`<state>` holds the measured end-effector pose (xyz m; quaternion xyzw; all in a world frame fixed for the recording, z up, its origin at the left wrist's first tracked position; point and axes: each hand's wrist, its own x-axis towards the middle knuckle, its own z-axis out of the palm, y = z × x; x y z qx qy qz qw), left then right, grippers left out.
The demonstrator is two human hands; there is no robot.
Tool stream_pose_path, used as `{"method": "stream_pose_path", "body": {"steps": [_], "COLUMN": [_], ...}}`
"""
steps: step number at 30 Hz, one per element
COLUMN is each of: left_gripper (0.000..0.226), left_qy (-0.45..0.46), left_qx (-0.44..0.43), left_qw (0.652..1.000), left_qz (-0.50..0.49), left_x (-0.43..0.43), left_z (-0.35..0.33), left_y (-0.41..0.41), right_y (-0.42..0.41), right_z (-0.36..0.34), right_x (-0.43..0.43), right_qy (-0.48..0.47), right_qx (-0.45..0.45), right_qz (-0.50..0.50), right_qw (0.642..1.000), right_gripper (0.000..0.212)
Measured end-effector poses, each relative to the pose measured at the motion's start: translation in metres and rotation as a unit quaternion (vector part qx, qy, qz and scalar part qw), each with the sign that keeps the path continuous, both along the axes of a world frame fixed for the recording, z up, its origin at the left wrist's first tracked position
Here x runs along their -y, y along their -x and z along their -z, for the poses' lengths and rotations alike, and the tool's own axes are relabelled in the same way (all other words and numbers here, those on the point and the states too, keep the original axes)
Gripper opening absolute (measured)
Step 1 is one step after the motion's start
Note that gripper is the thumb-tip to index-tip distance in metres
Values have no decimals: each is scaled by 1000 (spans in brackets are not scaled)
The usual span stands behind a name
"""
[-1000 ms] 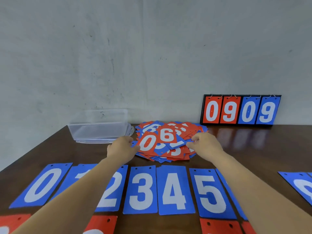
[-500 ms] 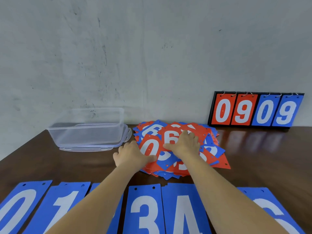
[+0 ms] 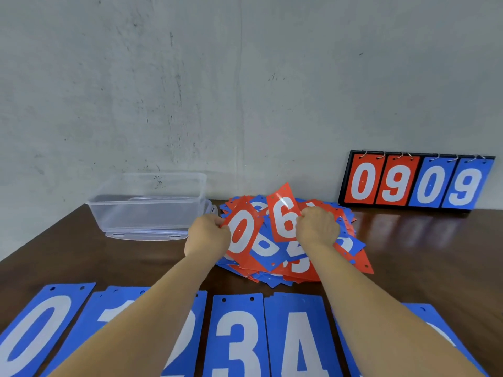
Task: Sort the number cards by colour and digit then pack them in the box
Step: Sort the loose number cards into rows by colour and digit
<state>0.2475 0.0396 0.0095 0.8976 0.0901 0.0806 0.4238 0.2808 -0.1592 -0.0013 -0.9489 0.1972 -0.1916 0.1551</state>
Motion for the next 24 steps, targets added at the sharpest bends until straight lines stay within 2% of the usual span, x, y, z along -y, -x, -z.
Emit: {"method": "stream_pose_path", "body": {"steps": [2,3,5,8,13,18,24], "left_gripper": [13,16,26,20,17,24,15], "left_qy": [18,26,45,84,128,123,136], "left_qx": [9,13,14,5,3,-9,-25], "left_qw": [1000,999,999,996,991,992,989], "left_qz": [-5,-14,-25,-29,-30,-39,-49], "left_x": [-6,-9,-13,-18,-30,-47,-80], "left_z": [-8,-12,-18,-29,-46,-58,-66], "left_y": [4,7,13,27,55,89,138], "right_y": [4,6,11,23,46,72,101], "right_z": [-1,-2,-5,-18,-39,-52,-61], "right_x": [3,4,3,-4,-22,-36,-46], "right_qy": [-12,-25,-78,-155,-170,-167,-175], "right_qx": [36,59,96,116,140,130,126], "right_qz": [6,4,-11,-54,-109,-154,-187], "right_qw": [999,998,992,980,969,965,958], "right_gripper": [20,22,28,28,19,12,7]}}
